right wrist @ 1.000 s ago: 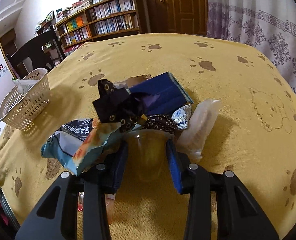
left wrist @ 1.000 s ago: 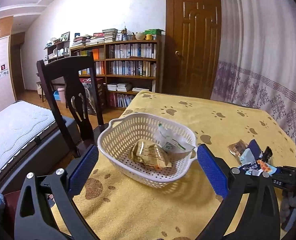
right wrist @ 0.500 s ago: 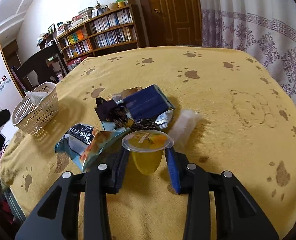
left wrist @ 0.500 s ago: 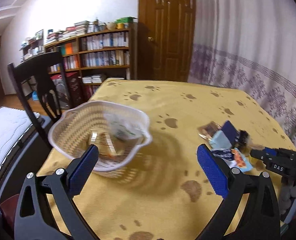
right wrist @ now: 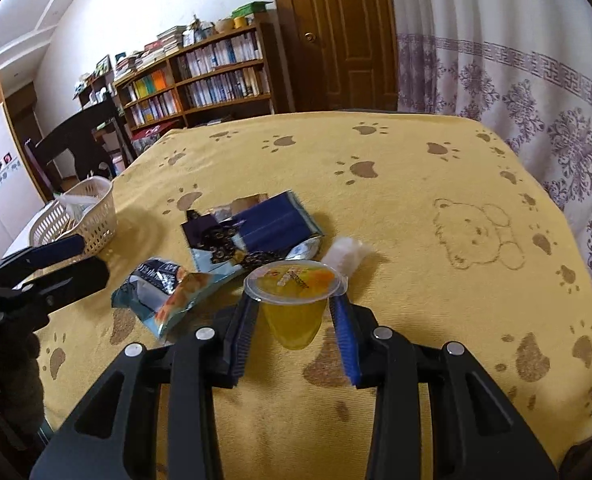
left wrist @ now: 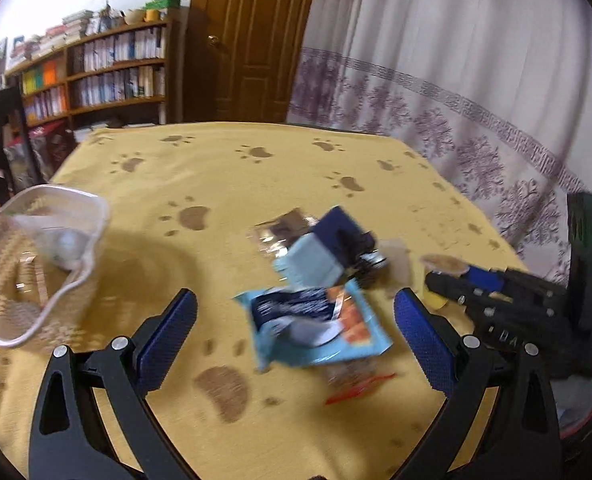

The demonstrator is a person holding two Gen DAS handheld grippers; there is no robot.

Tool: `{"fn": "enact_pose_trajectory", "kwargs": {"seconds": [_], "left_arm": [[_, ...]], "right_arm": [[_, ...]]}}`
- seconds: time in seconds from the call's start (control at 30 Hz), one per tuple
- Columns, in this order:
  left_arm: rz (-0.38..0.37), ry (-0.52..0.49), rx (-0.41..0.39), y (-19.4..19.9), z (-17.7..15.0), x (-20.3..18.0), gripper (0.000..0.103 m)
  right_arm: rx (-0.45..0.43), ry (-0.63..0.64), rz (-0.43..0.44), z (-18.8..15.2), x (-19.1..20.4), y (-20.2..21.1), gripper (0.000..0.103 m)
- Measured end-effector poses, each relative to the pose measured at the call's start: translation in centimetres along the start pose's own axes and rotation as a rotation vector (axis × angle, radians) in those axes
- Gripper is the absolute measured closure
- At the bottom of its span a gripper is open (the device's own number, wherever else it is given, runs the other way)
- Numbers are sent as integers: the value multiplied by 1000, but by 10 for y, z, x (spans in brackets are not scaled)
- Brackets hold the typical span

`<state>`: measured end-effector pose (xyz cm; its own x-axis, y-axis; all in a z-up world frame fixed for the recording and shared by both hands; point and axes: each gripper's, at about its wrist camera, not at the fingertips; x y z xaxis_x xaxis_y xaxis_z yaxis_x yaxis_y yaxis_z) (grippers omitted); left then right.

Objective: Organize snacks
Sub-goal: 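Grasp the blue cookie bag with the left gripper, then carry the blue cookie bag to the basket and release it with the left gripper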

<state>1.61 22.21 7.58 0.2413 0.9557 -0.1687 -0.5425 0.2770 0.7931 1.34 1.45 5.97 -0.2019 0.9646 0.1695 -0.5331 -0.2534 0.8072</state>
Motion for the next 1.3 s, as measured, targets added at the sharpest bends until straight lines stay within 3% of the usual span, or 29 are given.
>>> {"fn": "enact_pose_trajectory", "kwargs": {"seconds": [0.07,0.37,0.67,0.93,1.0,1.13,1.3], "left_arm": [[-26,-2,18,-10,7,-6,3],[-10,5,152,-56,14,-16,3],[47,23,187,-75,13,-3,3],[38,33,195,-78,7,10,3],[40,26,192,-77,5,12,8],[84,29,170,-71,3,18,41],[100,31,147,-61,2,28,46]], "right_arm": [[0,-18,6,1,-5,0,66],[-10,-53,24,5,-17,2,66],[3,-51,28,3,-14,-1,66],[6,-42,32,2,-10,-2,66],[5,-40,33,2,-10,-2,66],[4,-39,35,2,-9,-2,66],[7,-35,35,1,-6,-2,66]]}}
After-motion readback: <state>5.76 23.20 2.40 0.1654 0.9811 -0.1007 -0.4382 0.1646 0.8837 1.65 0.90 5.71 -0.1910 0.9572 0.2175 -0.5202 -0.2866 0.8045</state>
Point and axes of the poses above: each gripper's, at about its wrist camera, not at the fingertips, and y roughly against the way its jaws point, x to its left, z to its top, and after that the axes turned 14 degrees about x, right-handed
